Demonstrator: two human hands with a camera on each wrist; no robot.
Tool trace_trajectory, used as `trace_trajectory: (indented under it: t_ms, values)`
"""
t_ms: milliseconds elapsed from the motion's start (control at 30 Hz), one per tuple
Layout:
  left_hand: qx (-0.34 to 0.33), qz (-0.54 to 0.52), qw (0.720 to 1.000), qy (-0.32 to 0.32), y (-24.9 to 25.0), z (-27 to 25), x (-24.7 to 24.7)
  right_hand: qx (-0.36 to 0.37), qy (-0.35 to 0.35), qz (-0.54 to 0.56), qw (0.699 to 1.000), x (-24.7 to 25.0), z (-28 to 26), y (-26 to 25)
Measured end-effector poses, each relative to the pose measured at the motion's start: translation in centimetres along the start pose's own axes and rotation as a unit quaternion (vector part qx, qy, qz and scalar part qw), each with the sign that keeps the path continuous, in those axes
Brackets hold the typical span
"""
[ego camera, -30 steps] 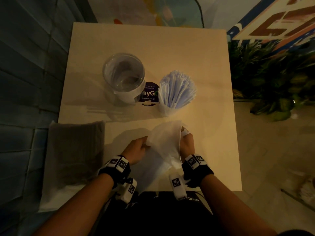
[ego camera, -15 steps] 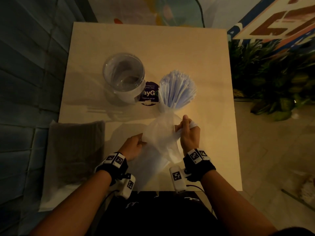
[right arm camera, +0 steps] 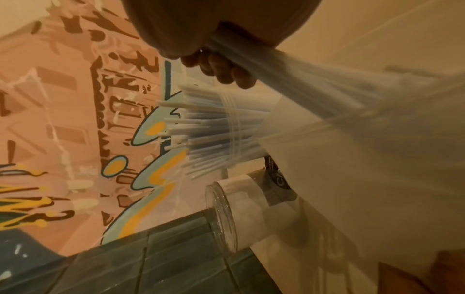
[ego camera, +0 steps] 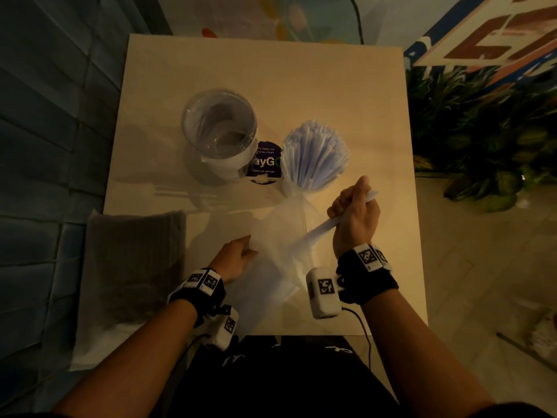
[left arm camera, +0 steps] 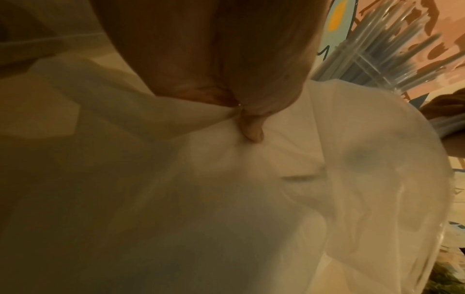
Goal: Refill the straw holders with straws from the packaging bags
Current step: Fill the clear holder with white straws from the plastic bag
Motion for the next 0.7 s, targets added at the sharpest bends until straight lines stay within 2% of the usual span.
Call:
trace_trajectory:
  t_ms: [167,300,400,500,600,700]
  values:
    - [0.024,0.005,1.000,-0.014,-0.4,-0.4,-0.4,-0.001,-0.022,-0.005,1.000,-1.3,-0.5,-0.5]
    - [0.079,0.031,0.996,-0.030,-1.6,-0.7,-0.6,0.015,-0.037,0.010,0.999,-2.1,-1.2,-2.4]
    - [0.101,0.033,0.994,0.004,-1.5,-0.8,0.1,0.058,-0.056,0.020,0.997,-2.7,-2.1,-5.8]
    - [0.046,0.013,0.997,0.067,0.8,-1.3,1.6,0.143,-0.101,0.013,0.985,-4.0,-4.1,-10.4]
    - [-0.061,-0.043,0.990,0.120,5.2,-2.2,3.3,0.246,-0.189,0.012,0.951,-6.2,-7.4,-14.7]
    - [-0.163,-0.099,0.979,0.076,11.5,-2.5,3.1,0.285,-0.292,-0.041,0.912,-9.4,-10.7,-15.2]
Point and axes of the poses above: each hand's wrist, its own z-axis towards the middle knuckle, its own x-axis out of the back of the hand, y = z × x, the point moved 9 cm from there along z, towards the middle knuckle, and after that the axes turned 8 degrees about -x, right-handed, at the moved point
